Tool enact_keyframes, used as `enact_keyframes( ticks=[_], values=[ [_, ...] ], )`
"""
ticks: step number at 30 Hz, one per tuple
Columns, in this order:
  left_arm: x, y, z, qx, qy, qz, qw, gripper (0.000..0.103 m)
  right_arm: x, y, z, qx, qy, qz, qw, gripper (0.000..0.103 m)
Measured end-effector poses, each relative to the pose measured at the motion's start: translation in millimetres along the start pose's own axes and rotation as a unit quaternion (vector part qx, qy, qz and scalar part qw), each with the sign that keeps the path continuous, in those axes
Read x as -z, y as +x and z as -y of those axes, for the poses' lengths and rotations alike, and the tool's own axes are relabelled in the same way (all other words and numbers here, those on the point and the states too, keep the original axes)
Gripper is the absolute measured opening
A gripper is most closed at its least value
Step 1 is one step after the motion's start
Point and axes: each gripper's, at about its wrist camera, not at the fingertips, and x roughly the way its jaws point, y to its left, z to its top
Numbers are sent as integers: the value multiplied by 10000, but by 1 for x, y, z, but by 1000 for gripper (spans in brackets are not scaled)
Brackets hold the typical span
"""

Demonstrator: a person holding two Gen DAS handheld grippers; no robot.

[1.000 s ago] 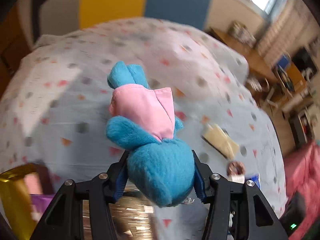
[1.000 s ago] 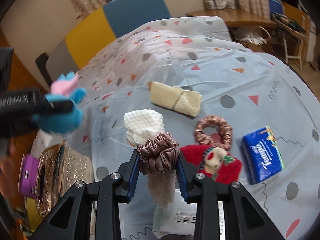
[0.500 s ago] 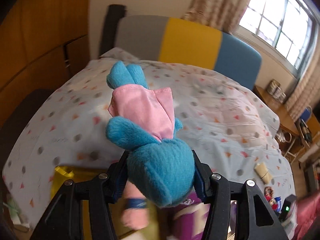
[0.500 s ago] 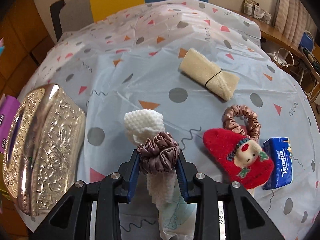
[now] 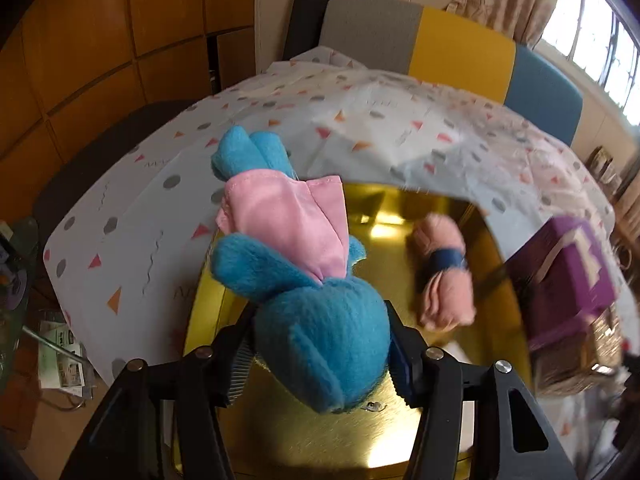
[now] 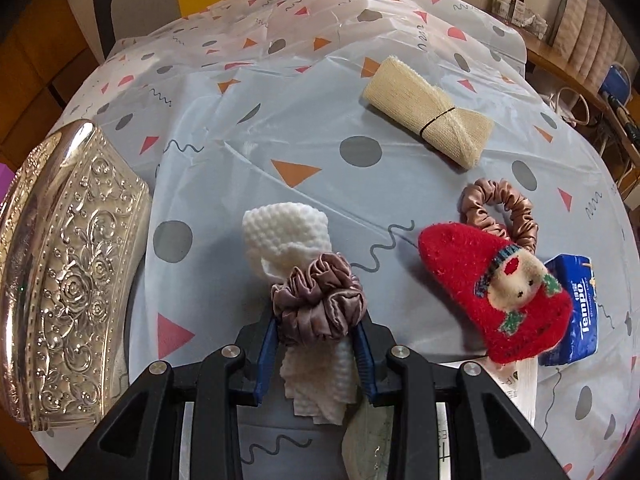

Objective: Organize soft objects
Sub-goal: 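Carry the blue plush bunny into the gold tray and open the left gripper, then carry the white knit cloth with scrunchie toward the gold tray with the right gripper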

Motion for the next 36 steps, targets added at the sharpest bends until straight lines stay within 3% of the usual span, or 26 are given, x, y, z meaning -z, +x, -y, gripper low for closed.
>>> enact_keyframes(
  ticks=[3, 10, 17, 25, 36],
  values=[
    [7, 10, 8, 25, 90, -46, 9999, 58, 1, 0, -1, 40, -28, 28, 10000, 34],
    [-14, 34, 32, 214, 267, -137, 9993, 61, 3, 2, -7, 138, -205, 87, 9997, 34],
    [-32, 50, 49, 277, 398, -153, 9987, 72, 4, 2, -9, 172, -269, 87, 9995, 34],
    [-12, 21, 46, 145, 359, 132, 9992, 74, 5, 0, -12, 202, -367, 92, 9991, 34],
    [19, -40, 38, 130, 427, 807, 9957, 80, 3, -1, -13, 204, -362, 141, 9990, 34]
  ],
)
